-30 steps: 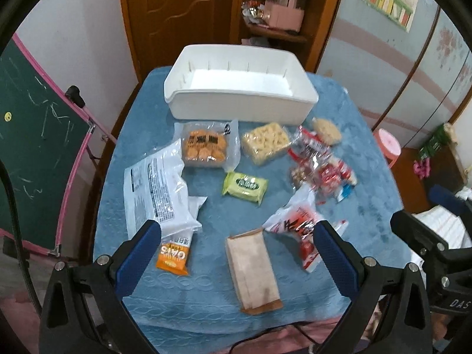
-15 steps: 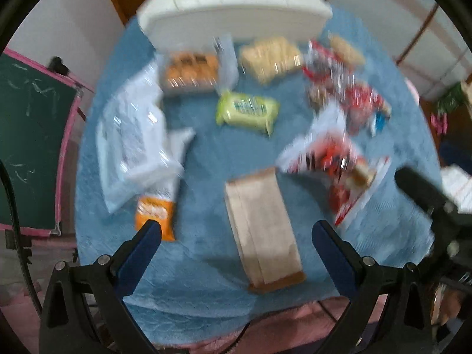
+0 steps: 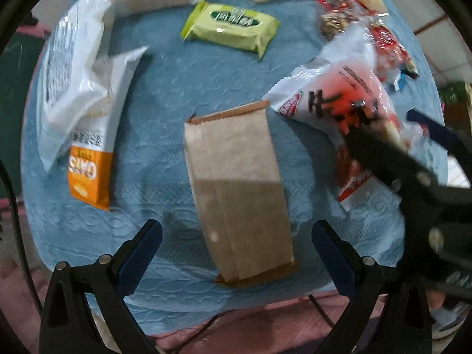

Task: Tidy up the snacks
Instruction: 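Grasp the brown paper bar with the left gripper while the right grasps the white chip bag, then carry both snacks over the white bin and open both grippers to drop them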

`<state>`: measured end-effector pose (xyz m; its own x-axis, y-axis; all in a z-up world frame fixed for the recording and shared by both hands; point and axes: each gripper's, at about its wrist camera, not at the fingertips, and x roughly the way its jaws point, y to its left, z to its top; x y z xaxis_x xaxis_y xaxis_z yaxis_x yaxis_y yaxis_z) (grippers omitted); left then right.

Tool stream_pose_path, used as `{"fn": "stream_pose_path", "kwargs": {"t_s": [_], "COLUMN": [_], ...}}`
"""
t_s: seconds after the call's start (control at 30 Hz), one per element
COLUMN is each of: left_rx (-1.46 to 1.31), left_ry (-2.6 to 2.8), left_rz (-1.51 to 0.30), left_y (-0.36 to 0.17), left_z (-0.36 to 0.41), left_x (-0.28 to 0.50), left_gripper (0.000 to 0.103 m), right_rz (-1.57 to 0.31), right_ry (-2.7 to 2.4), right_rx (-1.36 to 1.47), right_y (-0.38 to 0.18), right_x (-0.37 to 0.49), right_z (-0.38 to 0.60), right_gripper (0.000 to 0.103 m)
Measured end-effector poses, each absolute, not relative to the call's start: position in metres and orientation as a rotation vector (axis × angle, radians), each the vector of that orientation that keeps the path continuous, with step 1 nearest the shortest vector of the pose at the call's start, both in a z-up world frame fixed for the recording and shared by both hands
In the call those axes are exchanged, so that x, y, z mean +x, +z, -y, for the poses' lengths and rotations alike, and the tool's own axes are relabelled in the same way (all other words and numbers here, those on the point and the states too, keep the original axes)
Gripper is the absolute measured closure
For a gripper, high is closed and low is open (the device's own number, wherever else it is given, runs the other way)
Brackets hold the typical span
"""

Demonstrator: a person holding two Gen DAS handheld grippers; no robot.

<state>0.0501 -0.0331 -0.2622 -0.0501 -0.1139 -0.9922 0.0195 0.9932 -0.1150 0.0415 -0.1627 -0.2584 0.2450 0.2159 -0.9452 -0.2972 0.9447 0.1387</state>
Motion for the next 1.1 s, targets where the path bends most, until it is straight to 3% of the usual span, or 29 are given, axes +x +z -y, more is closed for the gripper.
{"fn": "stream_pose_path", "kwargs": {"t_s": [0.07, 0.13, 0.23, 0.37, 0.53, 0.73, 1.1], "left_rx": [-0.101, -0.126, -0.160, -0.160, -0.204, -0.159, -0.016], "left_ry": [-0.105, -0.102, -0.075, -0.065, -0.113, -0.101, -0.072], "left_rz": [-1.630, -1.644, -1.633, -1.597, -1.559, -1.361, -0.938], "left_y": [-0.267, -0.272, -0.275, -0.271, -0.261, -0.198, -0.016], "left_z": [0.032, 0.031, 0.029, 0.028, 0.027, 0.016, -0.025], "left_x": [0.051, 0.052, 0.050, 0.052, 0.053, 0.056, 0.077], "left_gripper": [0.006, 0.010, 0.014, 0.043, 0.046, 0.047, 0.047], "right_rz": [-1.302, -1.320, -1.330, -1.315, -1.252, -1.172, -0.971], "right_ry": [0.377, 0.431, 0.444, 0.433, 0.414, 0.400, 0.364], "right_rx": [-0.044, 0.000, 0.044, 0.101, 0.148, 0.148, 0.074], "right_y": [-0.265, -0.268, -0.269, -0.262, -0.236, -0.205, -0.106], "right_x": [0.043, 0.044, 0.043, 0.040, 0.032, 0.025, 0.039], "right_z": [0.160, 0.160, 0.164, 0.178, 0.196, 0.201, 0.191], "right_gripper": [0.007, 0.032, 0.036, 0.047, 0.049, 0.050, 0.050]}}
